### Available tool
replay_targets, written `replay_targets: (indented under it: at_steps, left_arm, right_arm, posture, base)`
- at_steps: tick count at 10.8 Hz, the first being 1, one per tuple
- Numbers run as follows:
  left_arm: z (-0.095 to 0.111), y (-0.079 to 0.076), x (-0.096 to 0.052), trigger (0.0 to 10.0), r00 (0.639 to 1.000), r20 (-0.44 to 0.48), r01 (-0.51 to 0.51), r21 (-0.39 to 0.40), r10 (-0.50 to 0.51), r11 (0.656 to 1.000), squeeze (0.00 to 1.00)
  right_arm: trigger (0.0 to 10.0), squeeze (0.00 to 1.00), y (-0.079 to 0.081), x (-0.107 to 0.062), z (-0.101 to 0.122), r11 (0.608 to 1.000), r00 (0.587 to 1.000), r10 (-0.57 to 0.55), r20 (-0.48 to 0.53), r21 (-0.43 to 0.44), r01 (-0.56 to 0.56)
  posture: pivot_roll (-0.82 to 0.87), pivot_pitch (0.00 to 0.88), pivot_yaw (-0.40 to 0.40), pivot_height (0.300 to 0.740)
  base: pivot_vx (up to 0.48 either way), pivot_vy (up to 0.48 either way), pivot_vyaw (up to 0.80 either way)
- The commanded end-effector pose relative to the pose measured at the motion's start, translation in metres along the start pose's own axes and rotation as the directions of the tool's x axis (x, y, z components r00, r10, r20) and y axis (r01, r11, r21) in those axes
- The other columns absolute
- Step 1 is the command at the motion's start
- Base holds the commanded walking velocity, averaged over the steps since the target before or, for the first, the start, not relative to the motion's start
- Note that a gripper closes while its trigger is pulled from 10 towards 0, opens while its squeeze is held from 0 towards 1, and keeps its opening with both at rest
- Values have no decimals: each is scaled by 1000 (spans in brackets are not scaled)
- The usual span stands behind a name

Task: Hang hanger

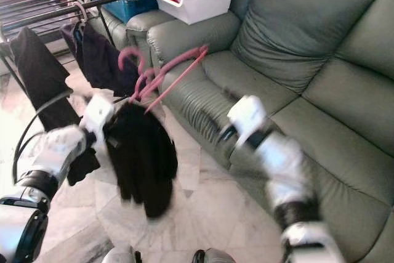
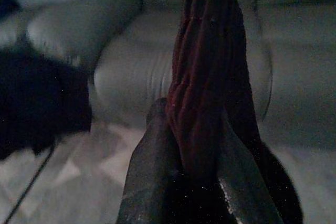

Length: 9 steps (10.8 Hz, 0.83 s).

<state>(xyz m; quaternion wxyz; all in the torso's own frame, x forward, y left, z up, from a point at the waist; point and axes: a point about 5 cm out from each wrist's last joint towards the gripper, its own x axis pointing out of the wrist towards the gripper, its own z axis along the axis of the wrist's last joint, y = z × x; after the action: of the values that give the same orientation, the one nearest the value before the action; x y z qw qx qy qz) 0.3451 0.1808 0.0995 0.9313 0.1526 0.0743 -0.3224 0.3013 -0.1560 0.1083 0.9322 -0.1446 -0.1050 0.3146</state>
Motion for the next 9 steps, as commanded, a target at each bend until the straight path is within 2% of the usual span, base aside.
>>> replay_targets:
  at_steps: [1,2,3,4,5,6,8,9]
  left_arm:
    - [30,3,6,0,992,115,37,48,-42,998,0]
    - [52,-3,6,0,973,169,133,150,-158,980,0]
    - [66,-5,5,0,957,196,173,206,-214,963,0]
    - [85,-7,4,0,935,240,208,231,-262,951,0]
    - [95,-10,4,0,923,256,223,250,-286,942,0]
    - [111,-12,4,0,906,298,226,261,-301,938,0]
    - [139,-19,4,0,877,374,218,254,-303,942,0]
    - [143,-21,5,0,870,385,220,254,-308,942,0]
  right_arm:
    - [10000,1000,-2,0,-2,999,999,-32,-17,-6,32]
    - [10000,1000,0,0,-9,998,997,-57,-49,9,57]
    - [10000,1000,-1,0,-12,997,995,-75,-65,10,76]
    - [10000,882,-5,2,-14,994,991,-109,-84,8,110]
    - [10000,753,-5,2,-15,994,989,-112,-91,7,113]
    - [10000,537,-4,2,-19,994,988,-111,-107,13,113]
    - [10000,0,3,5,-25,995,988,-69,-140,57,77]
    - [10000,0,8,4,-30,996,985,-36,-168,76,49]
  posture:
    - [-72,0,-18,740]
    - [-62,0,-16,740]
    - [-60,0,-13,740]
    - [-59,0,-10,740]
    - [-59,0,-10,740]
    - [-60,0,-9,740]
    - [-65,0,-10,740]
    - [-66,0,-12,740]
  base:
    - [0,0,0]
    - [0,0,0]
    - [0,0,0]
    - [0,0,0]
    - [0,0,0]
    - [0,0,0]
    - [0,0,0]
    - [0,0,0]
